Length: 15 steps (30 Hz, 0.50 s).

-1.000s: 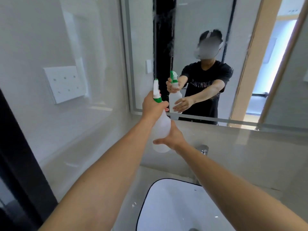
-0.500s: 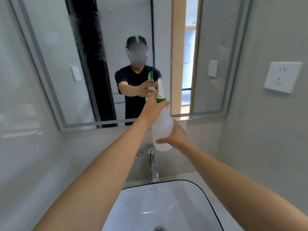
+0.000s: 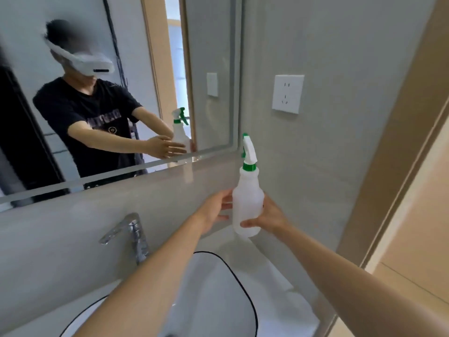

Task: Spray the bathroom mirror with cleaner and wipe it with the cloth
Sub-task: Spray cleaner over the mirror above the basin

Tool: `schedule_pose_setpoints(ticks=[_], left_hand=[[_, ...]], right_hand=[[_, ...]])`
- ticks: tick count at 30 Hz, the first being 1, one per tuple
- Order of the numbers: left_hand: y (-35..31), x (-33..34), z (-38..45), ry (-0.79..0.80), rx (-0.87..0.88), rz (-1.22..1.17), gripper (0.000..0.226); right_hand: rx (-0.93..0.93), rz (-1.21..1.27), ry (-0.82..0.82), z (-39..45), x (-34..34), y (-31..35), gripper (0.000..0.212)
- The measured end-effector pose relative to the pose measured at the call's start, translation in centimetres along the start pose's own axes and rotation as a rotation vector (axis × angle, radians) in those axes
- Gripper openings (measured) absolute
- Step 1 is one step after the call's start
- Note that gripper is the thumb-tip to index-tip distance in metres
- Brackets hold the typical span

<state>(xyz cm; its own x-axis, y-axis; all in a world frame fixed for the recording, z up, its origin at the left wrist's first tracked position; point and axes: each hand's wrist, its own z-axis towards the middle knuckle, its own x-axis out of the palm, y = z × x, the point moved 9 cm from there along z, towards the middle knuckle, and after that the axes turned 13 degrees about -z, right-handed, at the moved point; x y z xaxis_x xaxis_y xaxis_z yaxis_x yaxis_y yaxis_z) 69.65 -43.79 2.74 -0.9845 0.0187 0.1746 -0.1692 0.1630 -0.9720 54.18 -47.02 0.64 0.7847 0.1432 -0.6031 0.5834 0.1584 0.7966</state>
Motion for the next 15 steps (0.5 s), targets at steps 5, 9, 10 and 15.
schedule_pose_setpoints(ticks=[5,9,10,15], left_hand=[[7.2,3.6,1.0,0.060,-0.254,-0.007,0.027],[12.3,5.7,0.3,0.100,-0.433,-0.085,0.030],[13.4,6.0,0.2,0.097,-0.464,-0.123,0.030],[18.2,7.3,0.5,0.071,-0.580,-0.163,0.023]], right_hand=[[0.136,-0.107,-0.018,-3.5,-0.8,-7.3,0.102],[0.239,-0.207,0.017,-5.7,0.5,-12.6,0.111],[0.258,-0.213,0.023,-6.1,0.9,-13.7,0.107],[0.360,-0.147,0.063,-8.5,3.6,-19.7,0.096]])
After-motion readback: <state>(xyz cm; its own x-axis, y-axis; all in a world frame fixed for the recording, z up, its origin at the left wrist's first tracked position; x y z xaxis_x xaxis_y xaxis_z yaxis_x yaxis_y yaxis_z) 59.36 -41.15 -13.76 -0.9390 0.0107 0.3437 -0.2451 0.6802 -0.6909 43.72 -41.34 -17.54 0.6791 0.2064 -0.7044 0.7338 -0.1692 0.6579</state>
